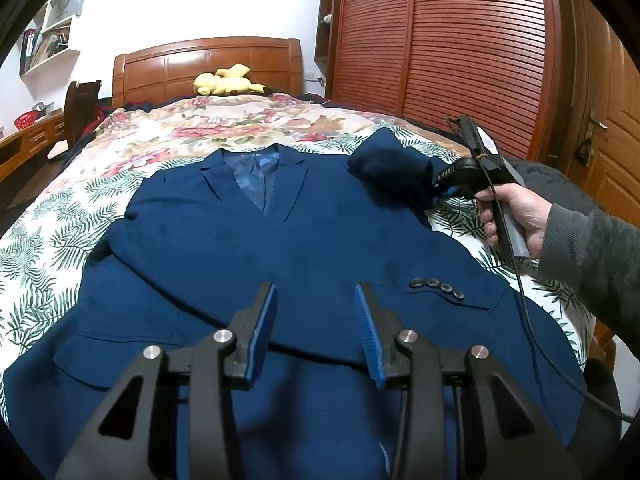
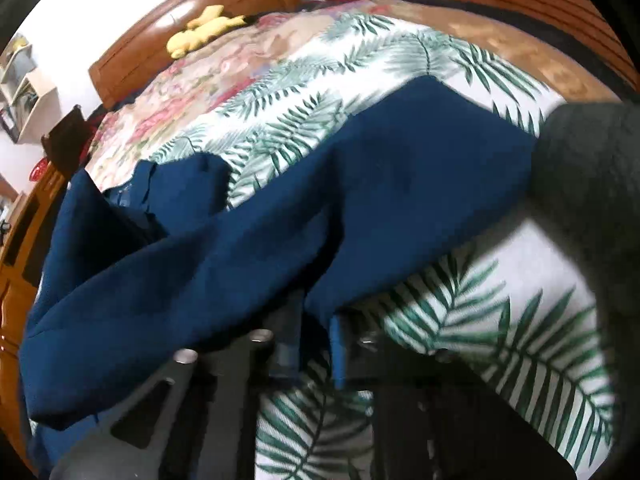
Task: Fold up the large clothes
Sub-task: 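Fold the held sleeve across the jacket front with the right tool and release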
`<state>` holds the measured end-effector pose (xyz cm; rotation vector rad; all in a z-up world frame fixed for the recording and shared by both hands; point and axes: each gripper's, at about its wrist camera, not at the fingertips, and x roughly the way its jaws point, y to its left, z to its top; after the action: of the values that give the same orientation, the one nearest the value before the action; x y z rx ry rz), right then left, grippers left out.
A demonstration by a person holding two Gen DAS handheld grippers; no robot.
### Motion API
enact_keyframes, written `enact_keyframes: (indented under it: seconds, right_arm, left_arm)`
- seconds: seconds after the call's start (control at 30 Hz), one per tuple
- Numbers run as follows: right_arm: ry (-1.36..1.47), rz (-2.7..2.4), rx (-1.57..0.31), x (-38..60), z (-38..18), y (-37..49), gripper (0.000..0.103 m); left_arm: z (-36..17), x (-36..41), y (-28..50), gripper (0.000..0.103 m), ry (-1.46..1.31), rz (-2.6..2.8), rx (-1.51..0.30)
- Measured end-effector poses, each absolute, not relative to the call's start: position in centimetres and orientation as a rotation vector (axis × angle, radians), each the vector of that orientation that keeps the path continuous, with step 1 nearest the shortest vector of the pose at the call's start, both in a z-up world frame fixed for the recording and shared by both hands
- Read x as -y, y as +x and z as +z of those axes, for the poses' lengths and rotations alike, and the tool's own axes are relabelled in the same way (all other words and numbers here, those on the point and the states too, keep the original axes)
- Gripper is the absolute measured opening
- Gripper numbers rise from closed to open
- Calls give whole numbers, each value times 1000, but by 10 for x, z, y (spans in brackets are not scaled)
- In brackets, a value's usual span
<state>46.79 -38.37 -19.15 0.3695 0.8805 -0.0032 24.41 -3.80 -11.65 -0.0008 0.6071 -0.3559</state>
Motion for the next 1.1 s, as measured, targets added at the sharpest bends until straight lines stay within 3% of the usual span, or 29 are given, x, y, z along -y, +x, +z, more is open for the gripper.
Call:
enact_keyframes:
  seconds: [0.3,0.43,0.53,0.6,0.83,1.1]
  right_arm:
    - [118,250,-542,311,-78,403,3]
    - [63,524,-538,257,-47,351,3]
    - [7,594,-634,232,-52,325,13]
    - [-29,583,-701,227,-63,312,32]
    - [-49,605,-842,234,-104,283,36]
    - [-28,520,-788,261,-116,245,38]
  left_arm:
    - [-107,33,232,38,-1,-314,-593]
    - [-100,30,214,38,3,-279,-583]
    - [-96,27,201,39,2,-258,-583]
    - [-95,25,192,39,8,-248,-589]
    - [-93,25,168,39,15,-240,-602]
    - [-85,43,158,39,36,-261,-604]
